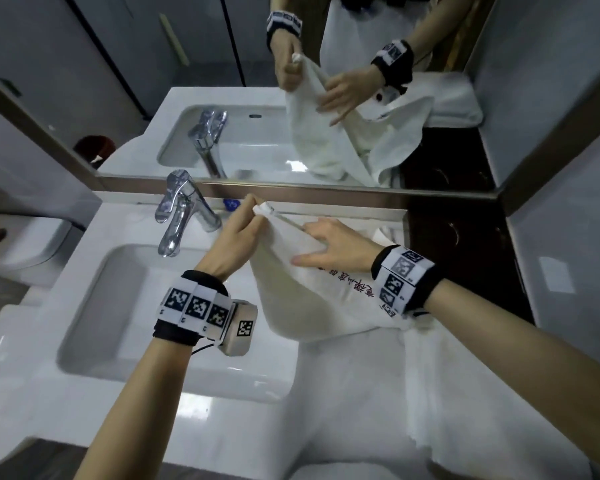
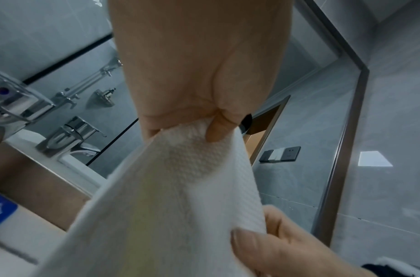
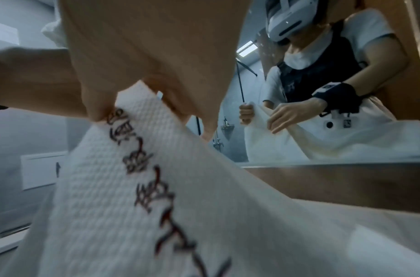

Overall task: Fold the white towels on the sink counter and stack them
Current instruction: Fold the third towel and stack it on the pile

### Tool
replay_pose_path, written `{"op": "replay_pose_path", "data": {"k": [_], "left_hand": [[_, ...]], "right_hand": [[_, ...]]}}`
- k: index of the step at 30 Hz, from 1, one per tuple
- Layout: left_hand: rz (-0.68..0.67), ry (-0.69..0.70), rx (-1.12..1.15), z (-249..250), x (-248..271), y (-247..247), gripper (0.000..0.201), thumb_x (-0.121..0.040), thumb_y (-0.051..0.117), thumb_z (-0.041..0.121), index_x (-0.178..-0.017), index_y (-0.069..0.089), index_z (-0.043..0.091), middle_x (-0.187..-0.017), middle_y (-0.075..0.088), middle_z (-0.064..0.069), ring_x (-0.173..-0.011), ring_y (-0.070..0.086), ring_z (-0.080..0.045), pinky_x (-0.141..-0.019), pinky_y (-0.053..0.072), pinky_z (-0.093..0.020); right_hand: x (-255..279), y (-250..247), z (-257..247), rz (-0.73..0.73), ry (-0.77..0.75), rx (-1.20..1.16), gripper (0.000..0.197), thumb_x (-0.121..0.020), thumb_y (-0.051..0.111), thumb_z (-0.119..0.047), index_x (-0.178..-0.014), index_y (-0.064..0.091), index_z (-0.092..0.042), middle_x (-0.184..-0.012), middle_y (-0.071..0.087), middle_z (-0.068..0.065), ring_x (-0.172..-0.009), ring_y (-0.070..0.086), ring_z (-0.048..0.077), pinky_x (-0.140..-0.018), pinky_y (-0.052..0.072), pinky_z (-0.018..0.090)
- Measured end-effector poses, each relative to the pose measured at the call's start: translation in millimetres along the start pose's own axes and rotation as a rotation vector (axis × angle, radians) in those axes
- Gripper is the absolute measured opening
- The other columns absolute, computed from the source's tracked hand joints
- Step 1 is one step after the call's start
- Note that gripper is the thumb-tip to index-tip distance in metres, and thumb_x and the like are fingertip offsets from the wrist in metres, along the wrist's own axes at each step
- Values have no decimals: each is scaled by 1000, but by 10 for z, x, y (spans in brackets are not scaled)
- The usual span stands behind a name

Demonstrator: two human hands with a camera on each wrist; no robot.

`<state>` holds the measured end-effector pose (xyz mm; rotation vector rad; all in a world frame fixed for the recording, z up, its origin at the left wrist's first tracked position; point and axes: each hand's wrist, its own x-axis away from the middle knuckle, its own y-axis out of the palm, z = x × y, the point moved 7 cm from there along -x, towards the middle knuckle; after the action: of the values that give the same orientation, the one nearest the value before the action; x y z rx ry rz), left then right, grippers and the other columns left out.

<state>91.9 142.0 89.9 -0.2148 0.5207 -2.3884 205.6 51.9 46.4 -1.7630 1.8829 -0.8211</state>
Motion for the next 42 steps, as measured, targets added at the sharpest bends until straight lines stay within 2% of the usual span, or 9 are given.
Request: {"op": "replay_pose_path", "data": {"k": [4, 8, 11, 18, 25, 30, 36, 39, 42], "left_hand": [[112, -38, -21, -69, -33, -168, 19, -100, 32, 16, -90, 44, 4, -80, 39, -2, -62, 36, 2, -59, 33, -14], [320, -70, 123, -75, -87, -433, 28, -96, 32, 11, -75, 44, 26, -76, 45, 4, -63, 46, 3, -57, 38, -12], [366, -88, 123, -45, -150, -517, 27, -95, 31, 14, -73, 42, 26, -77, 43, 3, -73, 40, -8, -65, 32, -26], [477, -154, 173, -123, -192, -650, 26, -95, 30, 15, -72, 38, 24, -76, 34, 7, -71, 33, -6, -64, 27, -25], [466, -250, 166, -239, -150, -794, 22, -82, 27, 6, -93, 46, 11, -91, 41, -7, -87, 35, -17, -66, 27, -28], [456, -238, 252, -53, -146, -782, 24, -75, 31, 2, -90, 50, 8, -91, 48, -10, -88, 44, -21, -76, 40, -37], [362, -81, 422, 356, -222, -579, 21, -76, 35, 3, -74, 50, 17, -74, 46, 2, -71, 44, -13, -61, 36, -26], [354, -105, 377, 393, -304, -417, 26, -80, 34, -3, -76, 48, 19, -73, 45, 3, -66, 42, -7, -56, 38, -17], [297, -179, 270, 289, -354, -263, 20, -84, 34, 1, -75, 40, 18, -78, 41, 2, -70, 39, -9, -63, 33, -23]], "right_hand": [[84, -11, 228, 58, 156, -207, 35, -83, 63, -47, -96, 65, -15, -97, 67, 5, -85, 65, 21, -60, 48, 38], [290, -103, 668, 49, 258, -102, 40, -81, 66, -47, -93, 68, -9, -98, 69, 10, -92, 66, 25, -84, 52, 45], [438, -111, 926, -10, 305, -2, 38, -78, 70, -45, -84, 70, -7, -86, 66, 10, -86, 63, 26, -79, 50, 42], [862, -243, 1367, -40, 411, 128, 21, -81, 70, -38, -79, 67, -18, -86, 60, -5, -90, 57, 19, -82, 44, 32], [1082, -1177, 1092, 528, 327, -176, 20, -92, 58, -20, -78, 62, -5, -76, 55, 6, -62, 47, 0, -56, 37, 11], [1299, -1752, 703, 634, 242, -56, 16, -87, 66, -19, -93, 71, -6, -91, 65, 2, -69, 56, -14, -70, 40, 4], [1742, -2467, 451, 902, 206, 33, 31, -80, 73, -26, -103, 71, -6, -88, 65, 3, -61, 54, -20, -62, 40, -2], [1783, -2562, 392, 816, 278, 207, 30, -75, 77, -25, -99, 73, -6, -85, 65, 4, -62, 54, -20, -62, 37, -2], [1770, -2407, 535, 521, 446, 345, 21, -75, 76, -29, -90, 75, -14, -78, 70, 1, -69, 57, 1, -65, 45, 17]]}}
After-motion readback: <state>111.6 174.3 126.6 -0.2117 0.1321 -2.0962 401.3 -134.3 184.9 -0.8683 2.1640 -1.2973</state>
